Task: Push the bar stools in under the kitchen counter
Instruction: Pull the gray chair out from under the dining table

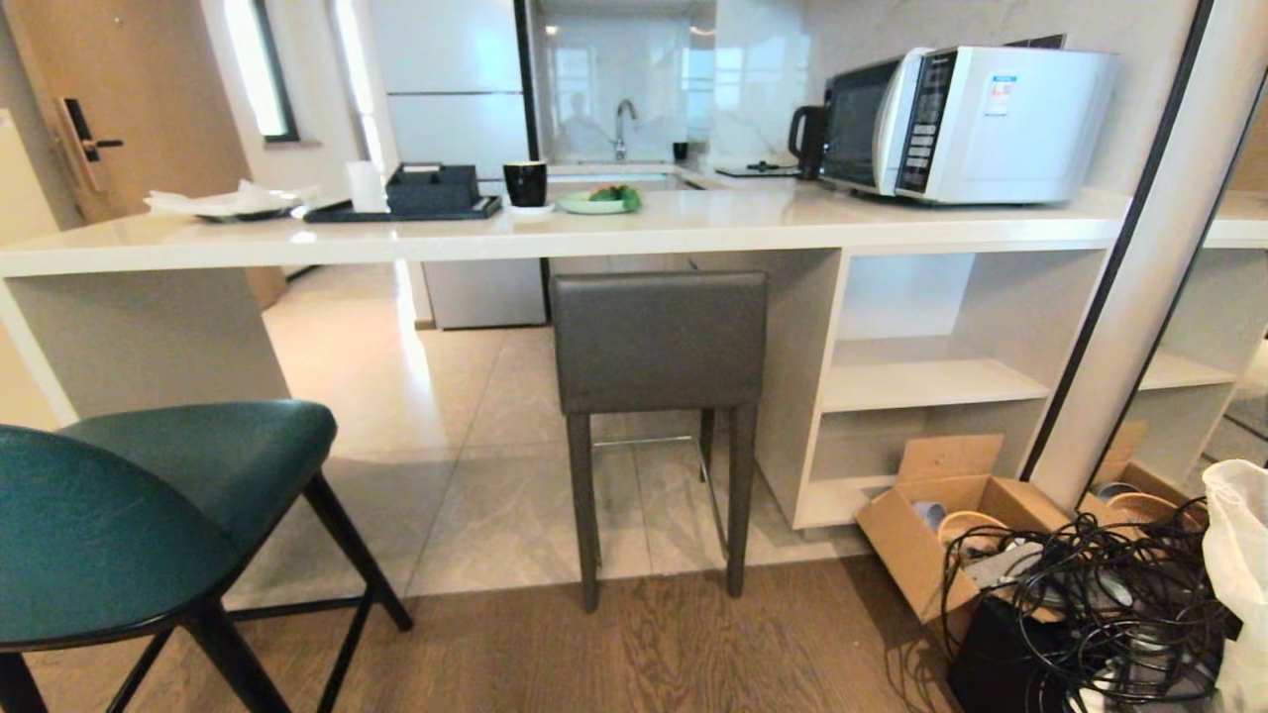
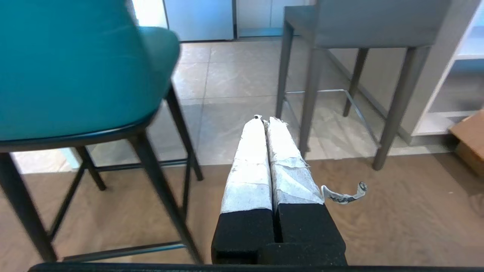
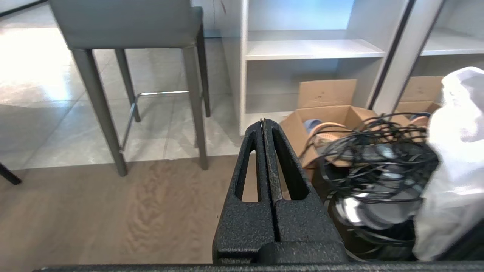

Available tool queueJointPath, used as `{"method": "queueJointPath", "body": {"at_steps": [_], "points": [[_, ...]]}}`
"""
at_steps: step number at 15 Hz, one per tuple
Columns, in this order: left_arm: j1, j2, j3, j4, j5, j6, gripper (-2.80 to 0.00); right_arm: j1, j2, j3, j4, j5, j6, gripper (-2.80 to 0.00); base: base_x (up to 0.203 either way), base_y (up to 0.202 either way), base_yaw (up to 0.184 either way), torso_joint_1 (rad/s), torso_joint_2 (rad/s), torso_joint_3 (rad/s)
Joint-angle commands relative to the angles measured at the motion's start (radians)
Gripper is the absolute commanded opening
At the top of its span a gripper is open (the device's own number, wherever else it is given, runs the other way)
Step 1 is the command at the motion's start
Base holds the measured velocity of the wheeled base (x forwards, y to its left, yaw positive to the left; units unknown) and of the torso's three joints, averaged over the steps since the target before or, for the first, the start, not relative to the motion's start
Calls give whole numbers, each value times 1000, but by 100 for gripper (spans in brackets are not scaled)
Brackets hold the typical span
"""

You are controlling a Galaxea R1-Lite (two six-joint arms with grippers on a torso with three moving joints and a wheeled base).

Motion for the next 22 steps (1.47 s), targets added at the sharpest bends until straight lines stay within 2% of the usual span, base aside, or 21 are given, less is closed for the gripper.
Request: {"method": "queueJointPath", "body": {"at_steps": [1, 4, 12, 22], "points": [[0, 1, 1, -2, 0, -4, -280, 0, 0, 0, 0, 0, -1, -280, 0, -194, -1, -2, 2, 2], [-1, 2, 1, -2, 0, -8, -280, 0, 0, 0, 0, 0, -1, -280, 0, -151, 4, 4, 2, 2], [0, 2, 1, -2, 0, -9, -280, 0, 0, 0, 0, 0, -1, -280, 0, 0, 0, 0, 0, 0], [0, 2, 1, -2, 0, -11, -280, 0, 0, 0, 0, 0, -1, -280, 187, 0, 1, 3, 2, 2]]}}
